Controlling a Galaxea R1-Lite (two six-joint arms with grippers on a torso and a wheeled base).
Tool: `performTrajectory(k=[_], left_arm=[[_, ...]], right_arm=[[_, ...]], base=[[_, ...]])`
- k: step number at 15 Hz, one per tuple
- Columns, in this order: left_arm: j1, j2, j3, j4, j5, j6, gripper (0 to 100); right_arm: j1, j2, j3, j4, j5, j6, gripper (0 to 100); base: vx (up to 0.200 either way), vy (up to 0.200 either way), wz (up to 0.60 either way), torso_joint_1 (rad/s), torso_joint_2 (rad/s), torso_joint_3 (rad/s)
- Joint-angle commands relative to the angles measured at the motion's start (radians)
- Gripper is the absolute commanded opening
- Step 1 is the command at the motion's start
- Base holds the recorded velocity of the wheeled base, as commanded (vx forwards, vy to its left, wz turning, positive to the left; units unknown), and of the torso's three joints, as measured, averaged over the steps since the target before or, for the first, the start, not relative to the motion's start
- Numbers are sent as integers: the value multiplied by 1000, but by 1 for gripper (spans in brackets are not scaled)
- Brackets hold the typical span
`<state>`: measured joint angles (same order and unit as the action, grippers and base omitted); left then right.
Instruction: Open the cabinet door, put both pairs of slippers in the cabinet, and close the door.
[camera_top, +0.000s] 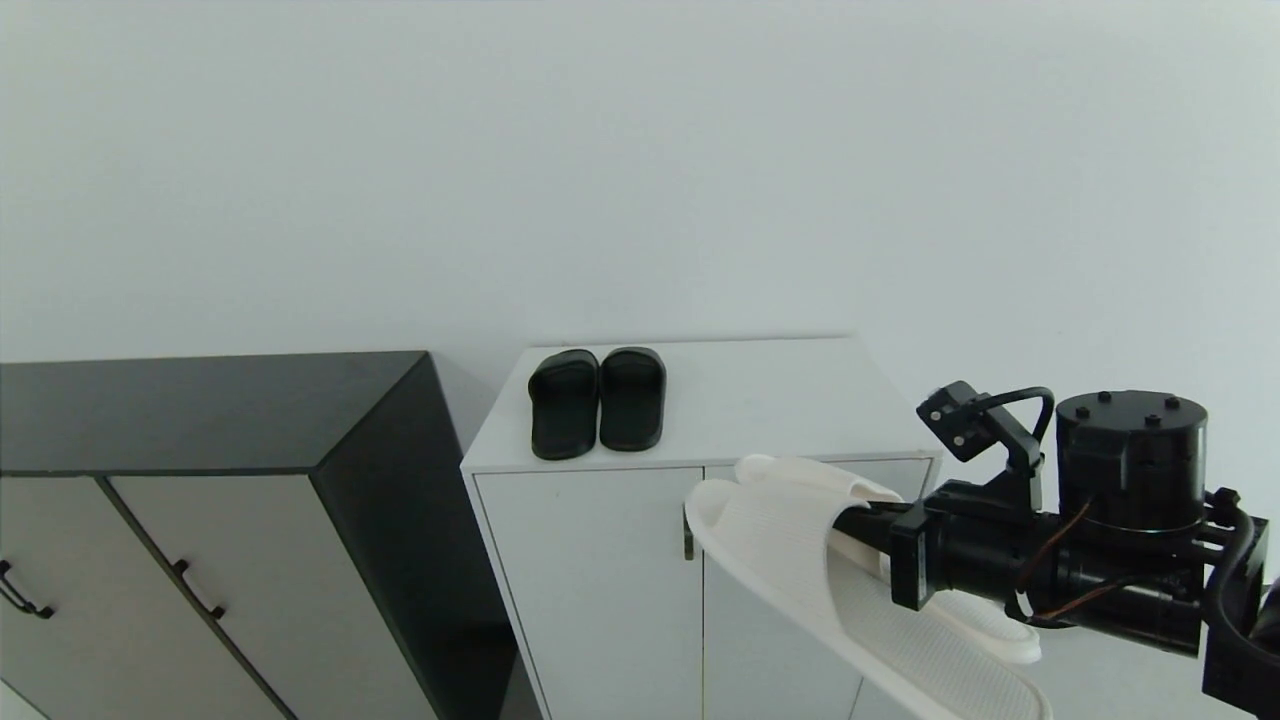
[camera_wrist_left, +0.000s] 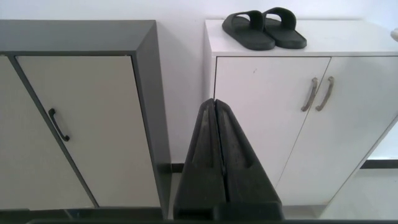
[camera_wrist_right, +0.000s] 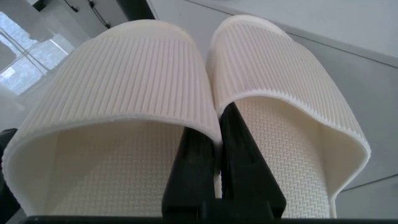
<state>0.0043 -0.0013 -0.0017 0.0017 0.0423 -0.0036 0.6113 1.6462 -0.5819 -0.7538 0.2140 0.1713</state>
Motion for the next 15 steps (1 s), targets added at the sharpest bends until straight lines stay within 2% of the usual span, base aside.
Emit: performTrajectory(k=[1,7,15], left_arm=[[0,1,0,0,1,-1,0],[0,1,0,0,1,-1,0],[0,1,0,0,1,-3,0]], right_arm=[[1,1,2,-1,1,-1,0],[1,-2,8,-2,10,-1,0],[1,-3,42,-39,42,-29,0]], base=[[0,-200,0,-2,-2,-2],[0,-200,0,5,1,2],[0,0,0,0,0,0]])
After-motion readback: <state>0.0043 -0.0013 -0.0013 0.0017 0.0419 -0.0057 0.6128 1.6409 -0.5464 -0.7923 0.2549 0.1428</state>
